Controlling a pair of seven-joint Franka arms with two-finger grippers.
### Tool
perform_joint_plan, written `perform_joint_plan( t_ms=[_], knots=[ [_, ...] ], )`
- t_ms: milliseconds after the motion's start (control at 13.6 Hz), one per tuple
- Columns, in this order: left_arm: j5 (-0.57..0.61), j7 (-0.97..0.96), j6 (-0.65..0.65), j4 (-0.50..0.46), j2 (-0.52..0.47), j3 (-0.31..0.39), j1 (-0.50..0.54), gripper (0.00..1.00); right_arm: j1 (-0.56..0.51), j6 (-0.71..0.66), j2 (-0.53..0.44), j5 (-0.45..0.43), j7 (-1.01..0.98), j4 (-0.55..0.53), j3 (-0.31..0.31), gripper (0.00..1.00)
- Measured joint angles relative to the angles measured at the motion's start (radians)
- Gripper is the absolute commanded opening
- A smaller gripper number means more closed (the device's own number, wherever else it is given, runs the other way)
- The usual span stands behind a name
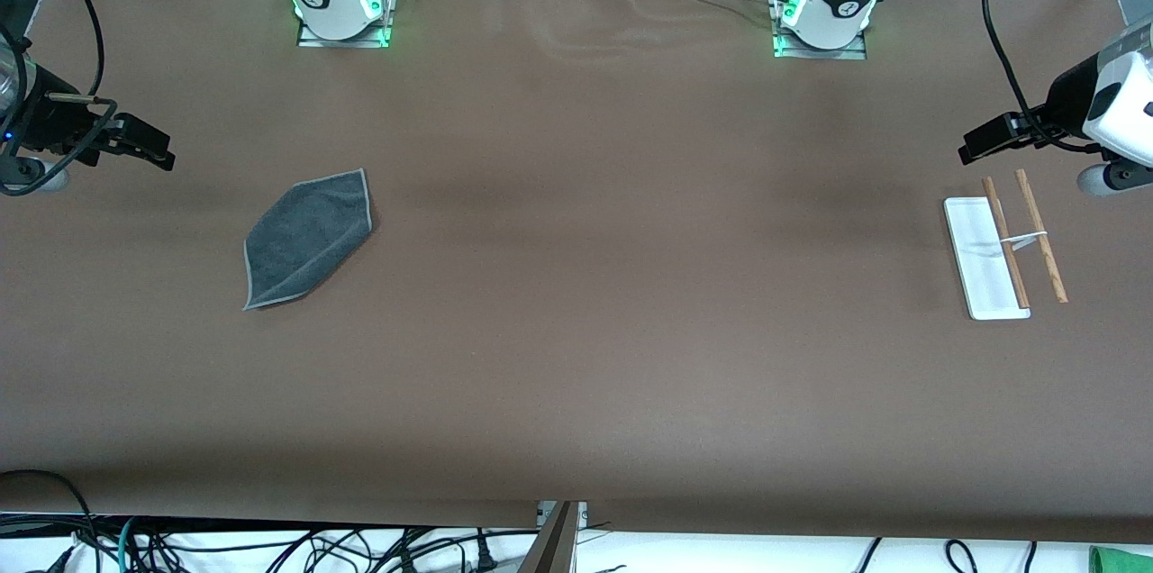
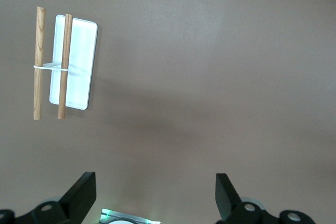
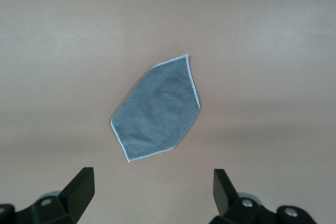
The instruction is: Pass towel and hang on rack
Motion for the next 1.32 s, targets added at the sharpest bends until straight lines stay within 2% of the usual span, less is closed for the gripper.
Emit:
perform_joint_plan(
  t_ms=[441,957,1104,1324],
  knots=[
    [0.000,0.000,0.000,0.000,0.000,0.000,0.000,1.00,0.002,-0.018,0.008,0.000,-0.002,-0.002,0.002,1.00],
    [0.000,0.000,0.000,0.000,0.000,-0.001,0.000,1.00,0.031,-0.049,0.069,-0.006,-0.009,-0.004,0.010,1.00],
    [0.000,0.000,0.000,0.000,0.000,-0.004,-0.002,1.00,0.035,-0.048,0.079,-0.009,-0.083,-0.001,0.010,1.00],
    [0.000,0.000,0.000,0.000,0.001,-0.012,-0.007,1.00,0.030,-0.043,0.114,-0.009,-0.333,0.013,0.004,1.00]
  ],
)
